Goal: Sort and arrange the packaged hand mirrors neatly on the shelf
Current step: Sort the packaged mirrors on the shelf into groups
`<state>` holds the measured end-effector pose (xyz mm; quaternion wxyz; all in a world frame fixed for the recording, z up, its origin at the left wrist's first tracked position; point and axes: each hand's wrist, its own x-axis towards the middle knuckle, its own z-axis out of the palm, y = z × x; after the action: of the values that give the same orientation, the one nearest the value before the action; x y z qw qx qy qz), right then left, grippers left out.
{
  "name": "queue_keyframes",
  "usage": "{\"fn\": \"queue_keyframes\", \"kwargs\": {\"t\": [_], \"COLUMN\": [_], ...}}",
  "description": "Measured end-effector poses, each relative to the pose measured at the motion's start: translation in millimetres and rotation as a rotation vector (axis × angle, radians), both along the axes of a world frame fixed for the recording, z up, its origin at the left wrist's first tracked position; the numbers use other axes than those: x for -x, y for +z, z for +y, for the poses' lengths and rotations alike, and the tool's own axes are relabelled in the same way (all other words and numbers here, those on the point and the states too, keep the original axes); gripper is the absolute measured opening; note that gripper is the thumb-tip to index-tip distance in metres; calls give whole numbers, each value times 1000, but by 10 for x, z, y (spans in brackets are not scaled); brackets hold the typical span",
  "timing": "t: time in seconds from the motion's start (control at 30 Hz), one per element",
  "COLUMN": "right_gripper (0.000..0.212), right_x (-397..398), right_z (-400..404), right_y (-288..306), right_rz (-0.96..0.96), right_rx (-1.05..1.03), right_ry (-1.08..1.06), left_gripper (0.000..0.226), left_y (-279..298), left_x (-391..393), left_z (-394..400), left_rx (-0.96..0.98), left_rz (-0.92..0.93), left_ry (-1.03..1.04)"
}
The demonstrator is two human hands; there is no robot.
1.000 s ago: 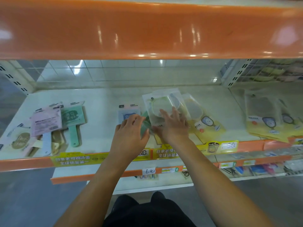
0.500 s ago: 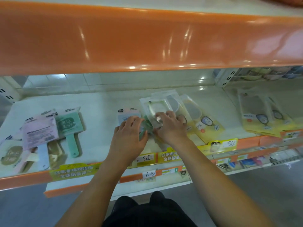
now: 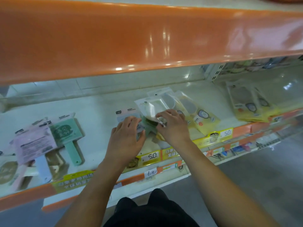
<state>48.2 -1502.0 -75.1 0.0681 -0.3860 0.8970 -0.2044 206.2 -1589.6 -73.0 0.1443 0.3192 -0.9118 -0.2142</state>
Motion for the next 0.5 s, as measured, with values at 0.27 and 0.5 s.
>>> {"fn": "queue_keyframes", "kwargs": {"t": [0.27,0.5], "right_gripper": [36,33], "right_x": [-105,-49], "right_z": [335,645], "right_y": [56,54], "right_rz": [93,70], "right_rx": [104,120], "right_ry": [-90,-175], "left_gripper": [40,40], "left_y": [-21,-52], "left_x": [125,303], "left_z": [107,294], "left_rx": [5,51], "left_rz": [11,-5], "left_ry": [-109,-180]}}
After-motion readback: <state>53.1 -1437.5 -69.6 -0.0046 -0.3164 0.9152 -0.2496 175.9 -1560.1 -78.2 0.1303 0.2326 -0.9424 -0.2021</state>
